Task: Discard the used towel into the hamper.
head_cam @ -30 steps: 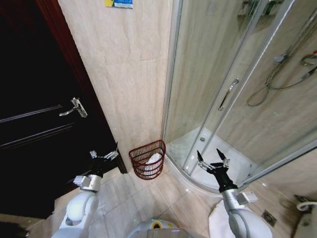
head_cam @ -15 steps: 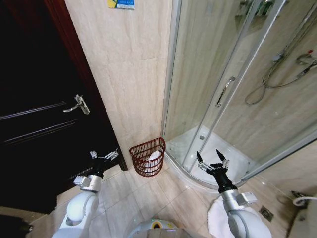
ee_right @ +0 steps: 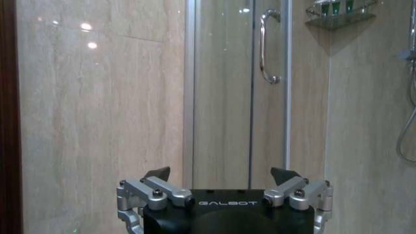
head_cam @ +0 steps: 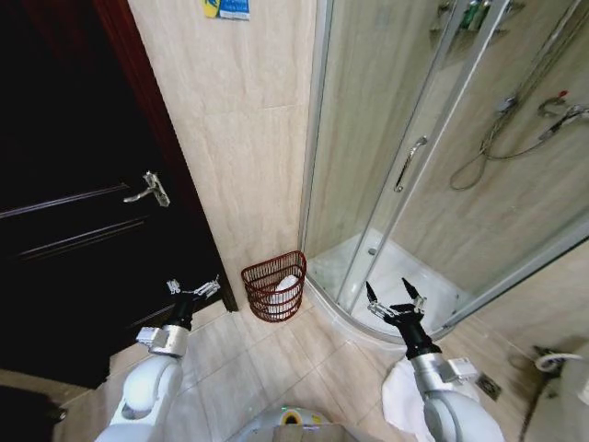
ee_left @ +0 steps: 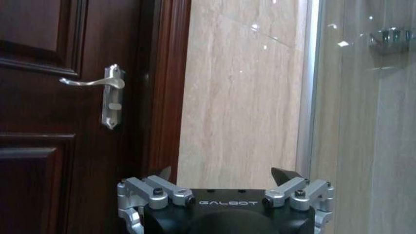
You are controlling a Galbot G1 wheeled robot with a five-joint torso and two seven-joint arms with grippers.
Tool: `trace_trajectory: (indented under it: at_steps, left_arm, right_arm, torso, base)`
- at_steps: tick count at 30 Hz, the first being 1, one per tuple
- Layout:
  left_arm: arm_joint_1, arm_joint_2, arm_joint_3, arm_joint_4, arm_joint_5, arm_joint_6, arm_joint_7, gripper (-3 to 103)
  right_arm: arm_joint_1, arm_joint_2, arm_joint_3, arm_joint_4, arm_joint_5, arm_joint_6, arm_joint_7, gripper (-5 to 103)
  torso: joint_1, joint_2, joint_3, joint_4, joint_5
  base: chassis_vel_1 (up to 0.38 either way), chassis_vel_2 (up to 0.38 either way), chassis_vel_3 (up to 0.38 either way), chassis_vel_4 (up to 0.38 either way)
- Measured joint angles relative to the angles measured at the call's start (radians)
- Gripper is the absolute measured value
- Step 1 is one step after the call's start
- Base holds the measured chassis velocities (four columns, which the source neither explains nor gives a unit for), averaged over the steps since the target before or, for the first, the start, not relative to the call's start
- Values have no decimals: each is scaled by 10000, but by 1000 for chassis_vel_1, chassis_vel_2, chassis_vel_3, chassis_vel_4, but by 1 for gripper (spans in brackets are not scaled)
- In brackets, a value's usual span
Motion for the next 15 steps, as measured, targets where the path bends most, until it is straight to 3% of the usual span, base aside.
trace_trajectory:
  at_steps: [15]
  left_arm:
    - [44,-41,-10,-78,35,-13,75,100]
  right_arm:
    - [-108,-12,46,29,46,92,1,100]
  torso:
    - [1,0,0,0,0]
  base:
    - [57,-50,-50,59]
